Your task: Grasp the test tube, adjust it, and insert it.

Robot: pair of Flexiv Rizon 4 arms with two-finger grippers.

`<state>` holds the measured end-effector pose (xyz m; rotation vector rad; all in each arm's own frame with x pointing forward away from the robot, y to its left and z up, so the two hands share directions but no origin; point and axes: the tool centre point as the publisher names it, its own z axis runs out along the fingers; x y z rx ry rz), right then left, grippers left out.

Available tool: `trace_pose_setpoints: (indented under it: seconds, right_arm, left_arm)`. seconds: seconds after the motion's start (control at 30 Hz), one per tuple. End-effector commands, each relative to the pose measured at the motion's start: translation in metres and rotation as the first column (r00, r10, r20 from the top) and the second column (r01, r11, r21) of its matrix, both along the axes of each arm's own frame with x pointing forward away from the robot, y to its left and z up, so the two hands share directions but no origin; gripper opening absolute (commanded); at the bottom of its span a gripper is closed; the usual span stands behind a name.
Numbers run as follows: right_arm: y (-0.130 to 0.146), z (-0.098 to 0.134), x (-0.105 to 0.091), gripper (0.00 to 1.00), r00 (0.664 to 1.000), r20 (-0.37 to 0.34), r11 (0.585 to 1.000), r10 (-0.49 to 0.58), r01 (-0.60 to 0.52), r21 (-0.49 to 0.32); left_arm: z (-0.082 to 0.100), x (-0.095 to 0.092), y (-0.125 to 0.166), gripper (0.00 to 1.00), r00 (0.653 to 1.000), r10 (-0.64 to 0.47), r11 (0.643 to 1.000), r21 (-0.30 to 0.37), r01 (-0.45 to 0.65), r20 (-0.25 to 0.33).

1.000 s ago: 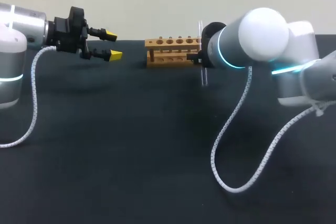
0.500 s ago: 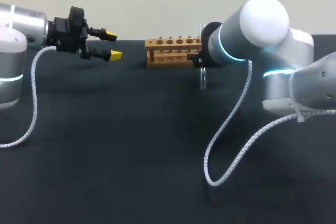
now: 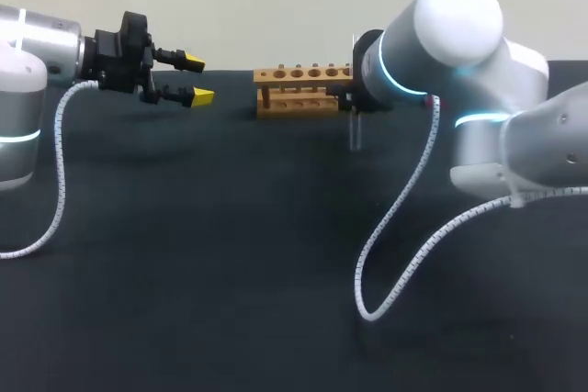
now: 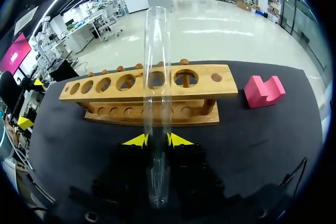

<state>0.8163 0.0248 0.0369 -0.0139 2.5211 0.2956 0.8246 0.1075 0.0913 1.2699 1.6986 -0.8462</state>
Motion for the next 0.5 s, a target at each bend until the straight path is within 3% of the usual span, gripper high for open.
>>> trace_pose_setpoints:
  seconds: [0.03,0.5]
  right_arm:
    - [-0.003,0.012,-0.018,0.0,0.996,0.08,0.999,-0.036,0.035,0.007]
    - [-0.015,0.064,-0.036,0.0,0.96,0.255,0.993,-0.114,0.112,0.026]
  left_arm:
    - [-0.001,-0.001,0.0,1.0,1.0,0.002,1.0,-0.002,-0.002,0.005]
    - [-0.001,-0.001,0.0,1.0,1.0,0.002,1.0,-0.002,-0.002,0.005]
